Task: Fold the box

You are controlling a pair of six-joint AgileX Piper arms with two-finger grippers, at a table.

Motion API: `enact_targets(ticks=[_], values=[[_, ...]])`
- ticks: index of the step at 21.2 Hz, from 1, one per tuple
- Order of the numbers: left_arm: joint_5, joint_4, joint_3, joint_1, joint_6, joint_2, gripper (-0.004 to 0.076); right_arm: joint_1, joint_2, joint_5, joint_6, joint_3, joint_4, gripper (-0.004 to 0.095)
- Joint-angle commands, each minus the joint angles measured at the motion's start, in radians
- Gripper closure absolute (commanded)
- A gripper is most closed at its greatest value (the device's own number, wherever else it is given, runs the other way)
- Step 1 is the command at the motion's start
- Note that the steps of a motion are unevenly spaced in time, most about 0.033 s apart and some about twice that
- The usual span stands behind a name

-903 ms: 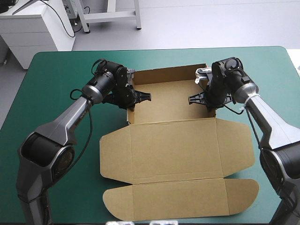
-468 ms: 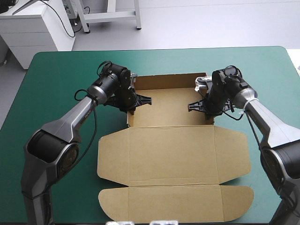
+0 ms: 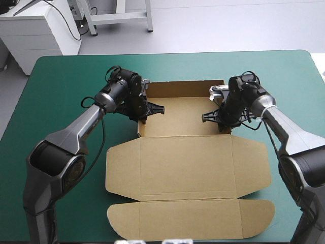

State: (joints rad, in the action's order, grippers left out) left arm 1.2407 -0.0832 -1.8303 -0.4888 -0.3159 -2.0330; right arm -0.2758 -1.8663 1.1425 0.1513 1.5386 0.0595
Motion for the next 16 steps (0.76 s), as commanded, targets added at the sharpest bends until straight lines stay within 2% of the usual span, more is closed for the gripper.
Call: enact_targets(ticks=[1, 2, 3, 4, 5, 7, 11, 14, 16], values=[[0.045, -0.067, -0.030, -0.010, 0.030, 0.055, 0.0500, -0.007, 0.039, 0.011, -0.017, 0.022, 0.049, 0.0398], [0.045, -0.067, -0.030, -0.010, 0.030, 0.055, 0.0355, -0.007, 0.039, 0.008, -0.024, 0.022, 0.034, 0.0271], [0.045, -0.065, -0.030, -0.010, 0.033, 0.055, 0.0294, -0.007, 0.039, 0.002, -0.016, 0.022, 0.031, 0.0236], [0.045, -0.065, -0.030, -0.010, 0.056, 0.055, 0.0181, -0.007, 0.041, -0.018, 0.001, 0.029, 0.025, 0.0193], [0.045, -0.054, -0.030, -0.010, 0.056, 0.057, 0.0134, -0.007, 0.041, -0.025, 0.005, 0.038, 0.025, 0.0188], [0.045, -0.026, -0.047, -0.008, 0.056, 0.057, 0.0087, -0.007, 0.041, -0.038, 0.009, 0.068, 0.027, 0.0190], [0.045, 0.045, -0.232, -0.008, 0.059, 0.059, 0.0086, -0.007, 0.041, -0.023, 0.034, 0.225, 0.025, 0.0188], [0.047, 0.083, -0.394, -0.008, 0.061, 0.063, 0.0086, -0.006, 0.041, 0.046, 0.040, 0.376, 0.013, 0.0188], [0.047, 0.083, -0.472, -0.008, 0.102, 0.085, 0.0086, -0.006, 0.043, 0.109, 0.049, 0.446, -0.043, 0.0188]])
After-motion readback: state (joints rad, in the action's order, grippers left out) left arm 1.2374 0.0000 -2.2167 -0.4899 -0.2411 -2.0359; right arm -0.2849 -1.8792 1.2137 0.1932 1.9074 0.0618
